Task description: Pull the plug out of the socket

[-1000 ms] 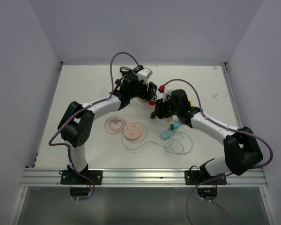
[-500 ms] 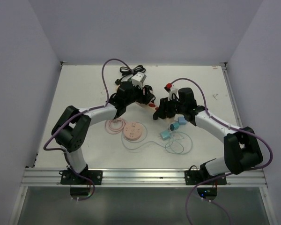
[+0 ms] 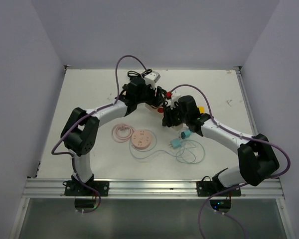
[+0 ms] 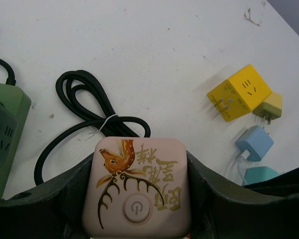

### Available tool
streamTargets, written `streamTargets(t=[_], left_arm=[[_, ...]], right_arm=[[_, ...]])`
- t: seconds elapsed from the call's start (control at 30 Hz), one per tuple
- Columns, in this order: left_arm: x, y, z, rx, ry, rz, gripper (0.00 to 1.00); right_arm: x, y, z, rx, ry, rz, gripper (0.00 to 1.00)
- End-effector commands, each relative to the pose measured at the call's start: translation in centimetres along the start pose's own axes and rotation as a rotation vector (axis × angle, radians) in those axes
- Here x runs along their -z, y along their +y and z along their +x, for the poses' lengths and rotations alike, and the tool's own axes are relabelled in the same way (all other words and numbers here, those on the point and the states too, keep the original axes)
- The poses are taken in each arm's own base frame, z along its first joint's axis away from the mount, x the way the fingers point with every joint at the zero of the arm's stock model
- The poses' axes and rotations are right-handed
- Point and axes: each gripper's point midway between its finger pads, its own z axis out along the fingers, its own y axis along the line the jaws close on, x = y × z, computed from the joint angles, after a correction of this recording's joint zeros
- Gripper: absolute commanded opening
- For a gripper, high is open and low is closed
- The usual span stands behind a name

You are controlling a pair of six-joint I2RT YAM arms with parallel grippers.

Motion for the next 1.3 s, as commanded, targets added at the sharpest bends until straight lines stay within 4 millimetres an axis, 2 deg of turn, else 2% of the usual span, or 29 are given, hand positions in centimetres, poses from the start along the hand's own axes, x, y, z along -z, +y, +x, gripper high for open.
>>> streamTargets(t=[0.0,0.17,0.2,0.27,0.33,0.37,0.4,0.53,0.67,0.77,0.87,0.93,0.97,1.0,1.03,1.07,1.13,1.27], left_arm=[[-0.1,5.2,-3.1,-0.073,-0.050,-0.205,0.00],[0.7,5.3,-3.0,-0.071,-0.089,-0.223,0.00],[1.3,4.9,-3.8,-0.068,-0.121,-0.218,0.00],[1.9,4.9,-3.7,-0.055,-0.160,-0.212,0.00],[2.5,4.8,-4.7,-0.014,-0.202,-0.184,0.00],[2.8,5.0,-4.3,0.001,-0.205,-0.179,0.00],[3.4,5.0,-5.1,0.020,-0.234,-0.167,0.00],[4.8,4.7,-6.5,0.038,-0.324,-0.144,0.00],[5.6,4.8,-6.6,0.048,-0.355,-0.156,0.00],[5.9,4.8,-6.9,0.044,-0.354,-0.157,0.00],[5.5,5.0,-7.0,0.025,-0.321,-0.161,0.00],[4.4,5.7,-5.4,0.029,-0.232,-0.177,0.00],[4.1,5.5,-7.0,0.019,-0.242,-0.170,0.00],[3.0,6.0,-6.1,0.014,-0.198,-0.178,0.00],[2.7,6.3,-5.6,0.018,-0.153,-0.187,0.00],[2.5,6.2,-6.7,0.011,-0.167,-0.185,0.00],[2.3,6.4,-6.7,0.010,-0.159,-0.191,0.00],[2.3,6.5,-6.6,0.008,-0.156,-0.194,0.00]], right_arm=[[0.7,-2.4,1.7,0.031,0.097,0.149,0.00],[0.6,-2.8,0.9,-0.103,0.064,0.136,0.00],[0.7,-3.2,0.8,-0.154,0.056,0.108,0.00],[0.6,-4.1,0.7,-0.236,0.047,0.116,0.00],[0.8,-5.5,1.1,-0.301,0.050,0.143,0.00],[0.8,-5.9,1.3,-0.320,0.054,0.147,0.00],[0.9,-6.6,1.4,-0.343,0.052,0.157,0.00],[0.5,-6.8,2.4,-0.378,0.083,0.155,0.00],[0.0,-6.6,2.9,-0.398,0.096,0.129,0.00],[0.0,-6.2,2.7,-0.334,0.090,0.101,0.00],[0.8,-5.5,2.0,-0.126,0.073,0.140,0.00],[1.2,-4.4,1.7,0.008,0.078,0.168,0.00],[1.3,-4.0,1.7,0.029,0.076,0.180,0.00],[1.2,-3.6,1.8,0.112,0.085,0.208,0.00],[1.1,-3.5,2.0,0.129,0.100,0.219,0.00],[0.9,-3.0,2.3,0.148,0.117,0.223,0.00],[0.8,-3.4,2.8,0.167,0.141,0.258,0.00],[0.9,-3.5,2.6,0.111,0.124,0.262,0.00]])
